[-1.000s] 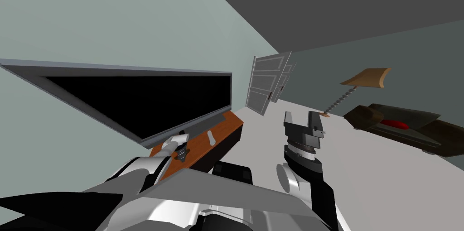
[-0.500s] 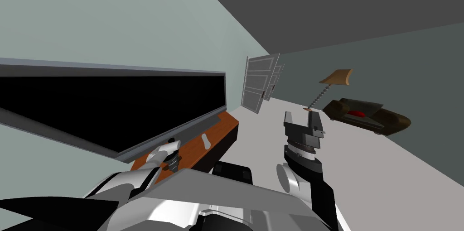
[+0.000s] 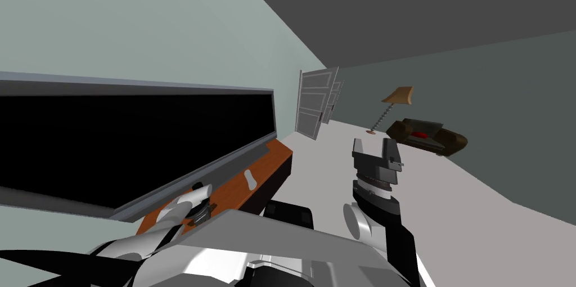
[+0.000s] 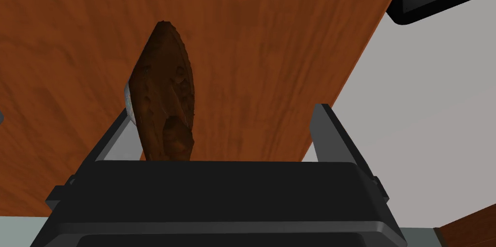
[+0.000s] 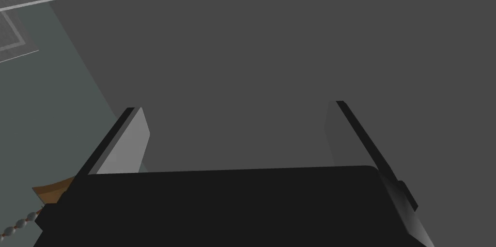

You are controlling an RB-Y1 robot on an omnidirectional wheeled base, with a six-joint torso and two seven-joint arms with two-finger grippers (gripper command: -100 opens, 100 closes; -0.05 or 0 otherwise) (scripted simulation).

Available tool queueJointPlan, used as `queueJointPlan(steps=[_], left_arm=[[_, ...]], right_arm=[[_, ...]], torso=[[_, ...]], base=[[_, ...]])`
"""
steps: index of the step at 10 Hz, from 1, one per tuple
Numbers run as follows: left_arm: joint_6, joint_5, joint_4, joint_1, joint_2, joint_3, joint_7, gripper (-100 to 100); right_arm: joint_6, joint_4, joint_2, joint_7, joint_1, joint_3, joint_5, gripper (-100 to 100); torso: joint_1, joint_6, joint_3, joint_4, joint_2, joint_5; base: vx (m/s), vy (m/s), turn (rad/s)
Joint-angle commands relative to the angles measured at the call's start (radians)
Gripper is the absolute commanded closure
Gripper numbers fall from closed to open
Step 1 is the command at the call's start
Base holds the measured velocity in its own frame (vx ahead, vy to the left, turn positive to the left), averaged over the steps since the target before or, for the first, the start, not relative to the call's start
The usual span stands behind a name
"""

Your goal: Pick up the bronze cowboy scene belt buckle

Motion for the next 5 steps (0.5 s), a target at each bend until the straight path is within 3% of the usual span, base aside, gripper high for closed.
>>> queueJointPlan(steps=[1, 2, 3, 4, 5], left_arm=[[-0.029, 0.042, 0.007, 0.050, 0.019, 0.049, -0.032, -100], [-0.029, 0.042, 0.007, 0.079, 0.019, 0.049, -0.032, -100], [-0.029, 0.042, 0.007, 0.079, 0.019, 0.049, -0.032, -100], [-0.045, 0.069, -0.006, 0.129, 0.028, 0.082, -0.050, -100], [-0.045, 0.069, 0.001, 0.130, 0.028, 0.082, -0.050, -100]], right_arm=[[0.000, 0.000, 0.000, 0.000, 0.000, 0.000, 0.000, 0], [0.000, 0.000, 0.000, 0.000, 0.000, 0.000, 0.000, 0], [0.000, 0.000, 0.000, 0.000, 0.000, 0.000, 0.000, 0], [0.000, 0.000, 0.000, 0.000, 0.000, 0.000, 0.000, 0], [0.000, 0.000, 0.000, 0.000, 0.000, 0.000, 0.000, 0]], torso=[[0.000, 0.000, 0.000, 0.000, 0.000, 0.000], [0.000, 0.001, -0.001, 0.000, -0.001, 0.000], [0.000, -0.001, -0.001, 0.000, -0.001, 0.000], [0.001, -0.001, 0.000, 0.000, 0.001, 0.000], [0.000, 0.000, 0.000, 0.000, 0.001, 0.000]], base=[[0.063, -0.029, -0.433], [0.047, -0.012, -0.151], [0.015, -0.007, 0.069], [0.017, -0.019, -0.242], [0.022, -0.011, -0.156]])
